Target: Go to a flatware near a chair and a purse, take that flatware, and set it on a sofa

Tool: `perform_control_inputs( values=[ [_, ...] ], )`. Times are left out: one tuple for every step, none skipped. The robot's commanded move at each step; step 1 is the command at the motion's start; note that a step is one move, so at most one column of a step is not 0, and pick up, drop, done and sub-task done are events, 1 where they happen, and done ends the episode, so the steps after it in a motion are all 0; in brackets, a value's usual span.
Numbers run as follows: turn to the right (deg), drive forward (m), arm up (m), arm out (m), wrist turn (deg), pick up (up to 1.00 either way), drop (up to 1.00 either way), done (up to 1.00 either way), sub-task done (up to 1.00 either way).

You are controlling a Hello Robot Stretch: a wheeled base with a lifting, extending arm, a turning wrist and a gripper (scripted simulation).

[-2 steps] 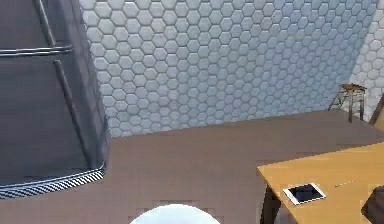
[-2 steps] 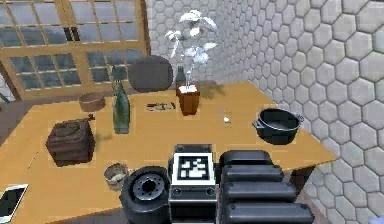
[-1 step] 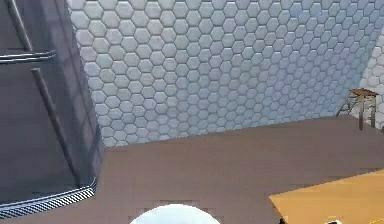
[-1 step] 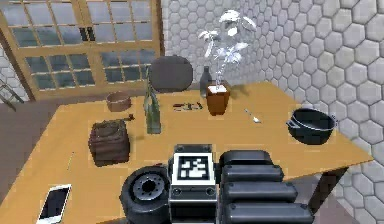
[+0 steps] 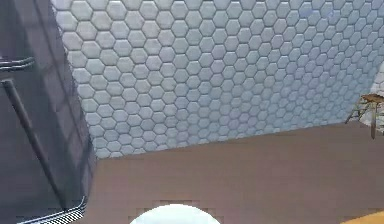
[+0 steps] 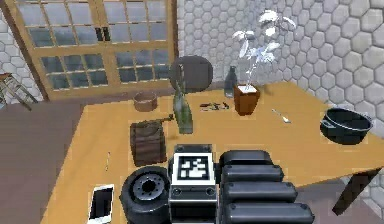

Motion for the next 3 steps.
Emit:
perform_control_inputs(
  values=[
    [-45.0,0.00,0.00,0.00,0.0,0.00,0.00,0.00,0.00],
    [-45.0,0.00,0.00,0.00,0.0,0.00,0.00,0.00,0.00],
    [-6.0,0.00,0.00,0.00,0.0,0.00,0.00,0.00,0.00]
  ],
)
